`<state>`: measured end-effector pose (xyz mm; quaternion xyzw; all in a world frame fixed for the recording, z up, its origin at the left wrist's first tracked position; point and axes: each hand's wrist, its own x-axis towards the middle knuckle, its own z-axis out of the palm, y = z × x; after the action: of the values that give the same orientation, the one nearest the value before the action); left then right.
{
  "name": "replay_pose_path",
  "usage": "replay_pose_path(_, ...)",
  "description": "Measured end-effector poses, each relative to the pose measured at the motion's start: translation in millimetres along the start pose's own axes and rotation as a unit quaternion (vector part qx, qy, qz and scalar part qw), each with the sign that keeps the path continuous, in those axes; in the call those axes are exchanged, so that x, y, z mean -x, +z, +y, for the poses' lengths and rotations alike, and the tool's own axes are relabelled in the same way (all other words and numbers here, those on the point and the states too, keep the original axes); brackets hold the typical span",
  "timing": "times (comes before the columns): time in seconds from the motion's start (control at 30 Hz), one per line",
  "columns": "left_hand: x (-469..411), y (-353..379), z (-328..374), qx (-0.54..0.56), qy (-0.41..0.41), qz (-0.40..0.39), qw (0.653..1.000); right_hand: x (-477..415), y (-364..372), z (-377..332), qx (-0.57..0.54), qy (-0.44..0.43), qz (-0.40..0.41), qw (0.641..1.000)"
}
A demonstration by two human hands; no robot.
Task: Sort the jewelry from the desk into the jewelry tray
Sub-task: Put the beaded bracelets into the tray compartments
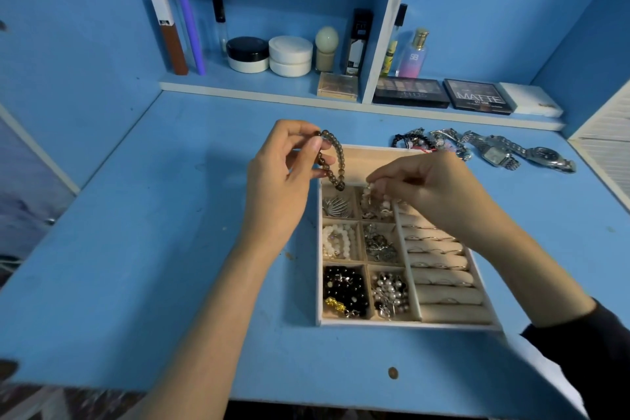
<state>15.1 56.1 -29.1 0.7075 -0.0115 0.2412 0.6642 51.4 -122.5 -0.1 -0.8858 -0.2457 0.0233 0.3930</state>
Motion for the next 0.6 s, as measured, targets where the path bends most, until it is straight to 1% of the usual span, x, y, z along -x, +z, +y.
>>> replay_pose_path(0.07, -0.1, 0.0, 0.1, 0.000, -0.002, -0.001, 1.000, -1.1, -3.1, 1.7, -0.005, 0.006, 0.000, 1.000)
replay_pose_path(0.13, -0.4, -0.5, -0.1, -0.004, 0.001, -0.002, 1.000, -1.8, -1.0, 4.9, 0.080, -0.019, 0.021, 0.996)
replay_pose_path(0.2, -0.5, -0.7, -0.5, -0.008, 0.001, -0.003, 1.000, -1.8, 3.8, 8.7, 0.174, -0.068, 0.061, 0.981)
replay_pose_path(0.23, -0.3, -0.5, -0.8, -0.007, 0.000, -0.003, 1.000, -1.1, 5.9, 11.0, 0.192, -0.088, 0.079, 0.974)
replay_pose_path(0.3, 0.1, 0.1, -0.9, -0.006, -0.001, -0.001, 1.000, 1.7, 7.9, 13.9, 0.192, -0.109, 0.101, 0.970)
replay_pose_path(0.4, 0.6, 0.3, -0.5, -0.006, -0.001, -0.002, 1.000, 6.5, 8.6, 16.0, 0.204, -0.130, 0.108, 0.964)
replay_pose_path(0.6, 0.7, 0.5, -0.5, -0.010, 0.001, -0.005, 1.000, 2.2, 18.5, 18.0, 0.239, -0.117, 0.093, 0.960)
